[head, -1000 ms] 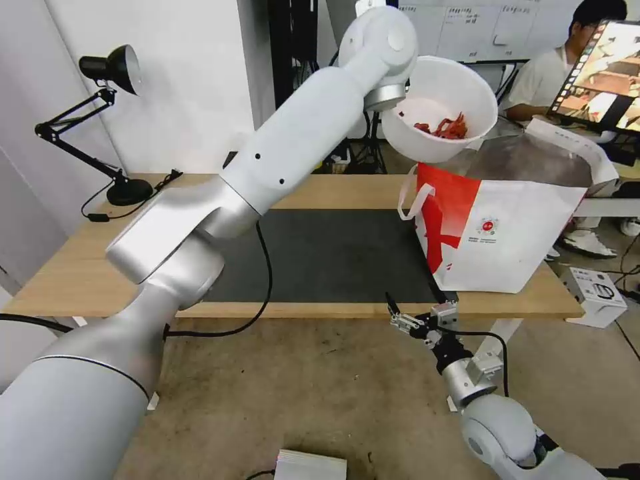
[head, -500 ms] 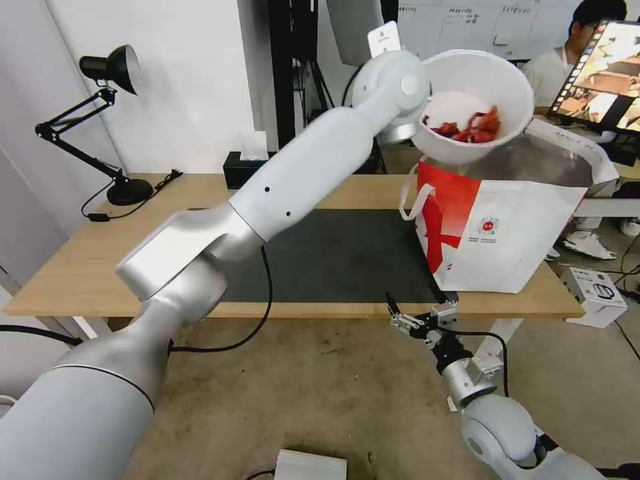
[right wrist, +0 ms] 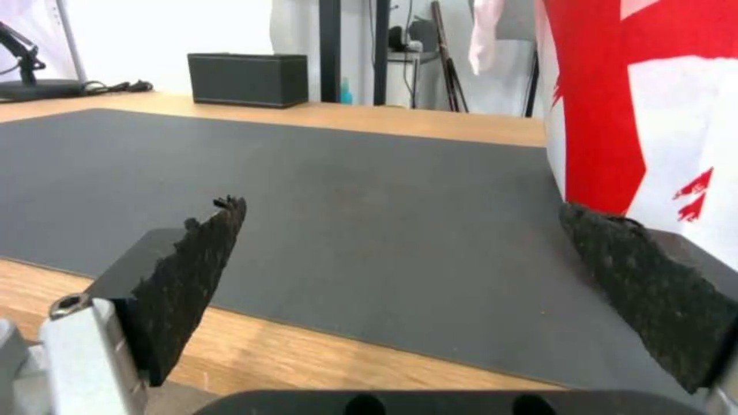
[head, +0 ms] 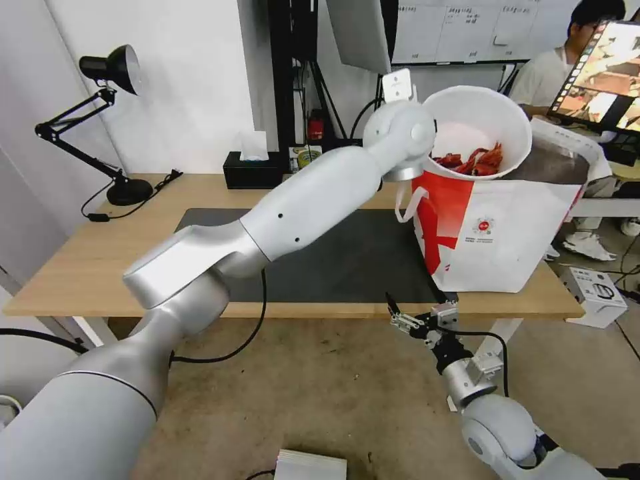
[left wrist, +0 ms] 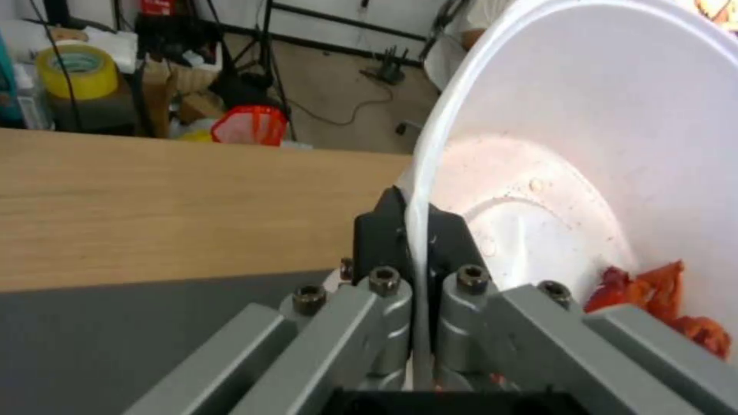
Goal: Pick up the trash from the table and place it into the takeout bag.
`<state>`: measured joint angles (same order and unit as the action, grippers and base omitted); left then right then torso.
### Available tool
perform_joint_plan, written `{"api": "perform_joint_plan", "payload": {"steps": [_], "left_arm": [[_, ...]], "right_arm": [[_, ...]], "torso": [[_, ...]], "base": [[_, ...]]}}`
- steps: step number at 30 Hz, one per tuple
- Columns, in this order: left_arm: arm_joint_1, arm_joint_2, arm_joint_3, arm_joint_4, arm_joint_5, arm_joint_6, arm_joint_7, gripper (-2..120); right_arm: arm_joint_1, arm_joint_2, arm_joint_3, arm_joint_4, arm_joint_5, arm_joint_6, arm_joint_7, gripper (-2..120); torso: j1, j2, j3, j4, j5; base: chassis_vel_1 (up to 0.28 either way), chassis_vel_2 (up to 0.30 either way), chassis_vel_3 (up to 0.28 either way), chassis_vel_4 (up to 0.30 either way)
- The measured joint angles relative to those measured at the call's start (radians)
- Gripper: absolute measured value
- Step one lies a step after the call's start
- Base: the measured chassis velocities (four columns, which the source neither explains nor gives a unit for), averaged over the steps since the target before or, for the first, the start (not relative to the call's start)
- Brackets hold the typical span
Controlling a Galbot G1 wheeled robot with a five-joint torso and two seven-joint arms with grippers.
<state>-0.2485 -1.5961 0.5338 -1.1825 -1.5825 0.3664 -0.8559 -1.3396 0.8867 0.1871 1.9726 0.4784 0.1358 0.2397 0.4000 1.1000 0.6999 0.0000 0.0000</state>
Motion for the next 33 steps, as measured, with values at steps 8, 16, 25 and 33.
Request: {"api": "perform_joint_plan", "payload": {"steps": [8,16,25,33], "left_arm": [[-0.021,0.0,0.001,0.01,-0.004,0.01,-0.003,0],[-0.032,0.0,0.005,0.029,0.059,-0.048,0.046,0],[-0.017,0.0,0.02,0.052,0.175,-0.11,0.065,0],[0.005,0.0,0.054,0.035,0.276,-0.121,0.1,0]], "right_arm": [[0.0,0.0,0.0,0.0,0.0,0.0,0.0,100],[0.0,0.0,0.0,0.0,0.0,0.0,0.0,100],[0.0,0.0,0.0,0.0,0.0,0.0,0.0,100],[0.0,0.0,0.0,0.0,0.0,0.0,0.0,100]], "torso": [[0.0,0.0,0.0,0.0,0.0],[0.0,0.0,0.0,0.0,0.0],[0.0,0.0,0.0,0.0,0.0],[0.0,0.0,0.0,0.0,0.0]], "base": [[0.0,0.0,0.0,0.0],[0.0,0.0,0.0,0.0],[0.0,0.0,0.0,0.0],[0.0,0.0,0.0,0.0]]}}
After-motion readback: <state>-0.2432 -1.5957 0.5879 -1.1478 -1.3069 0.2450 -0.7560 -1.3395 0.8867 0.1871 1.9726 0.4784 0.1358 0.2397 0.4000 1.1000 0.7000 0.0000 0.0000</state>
